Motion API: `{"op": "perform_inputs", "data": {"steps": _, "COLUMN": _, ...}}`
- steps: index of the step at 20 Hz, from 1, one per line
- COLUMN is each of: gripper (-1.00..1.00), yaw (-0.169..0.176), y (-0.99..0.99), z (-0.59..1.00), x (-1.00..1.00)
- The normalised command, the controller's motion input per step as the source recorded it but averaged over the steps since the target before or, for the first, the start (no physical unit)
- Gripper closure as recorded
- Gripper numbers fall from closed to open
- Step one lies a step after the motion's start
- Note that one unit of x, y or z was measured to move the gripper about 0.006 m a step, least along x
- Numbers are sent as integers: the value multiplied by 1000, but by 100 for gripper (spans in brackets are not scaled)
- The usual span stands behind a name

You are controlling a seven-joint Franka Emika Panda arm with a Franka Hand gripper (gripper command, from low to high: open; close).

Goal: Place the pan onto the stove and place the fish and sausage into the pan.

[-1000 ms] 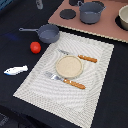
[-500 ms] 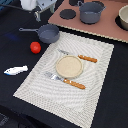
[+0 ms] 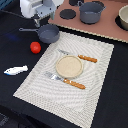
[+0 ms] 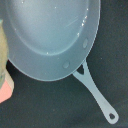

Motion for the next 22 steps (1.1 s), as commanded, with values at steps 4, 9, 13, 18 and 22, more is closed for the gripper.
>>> {"op": "perform_inputs", "data": {"steps": 4, "gripper": -100, "yaw": -41, "y": 0, "z": -362, "x": -301}}
{"op": "perform_inputs", "data": {"steps": 9, "gripper": -100, "yaw": -44, "y": 0, "z": -369, "x": -347}}
{"op": "perform_inputs", "data": {"steps": 13, "gripper": -100, "yaw": -48, "y": 0, "z": -348, "x": -287}}
{"op": "perform_inputs", "data": {"steps": 18, "gripper": -100, "yaw": -47, "y": 0, "z": -349, "x": -275}}
{"op": "perform_inputs", "data": {"steps": 22, "gripper": -100, "yaw": -44, "y": 0, "z": -347, "x": -213}}
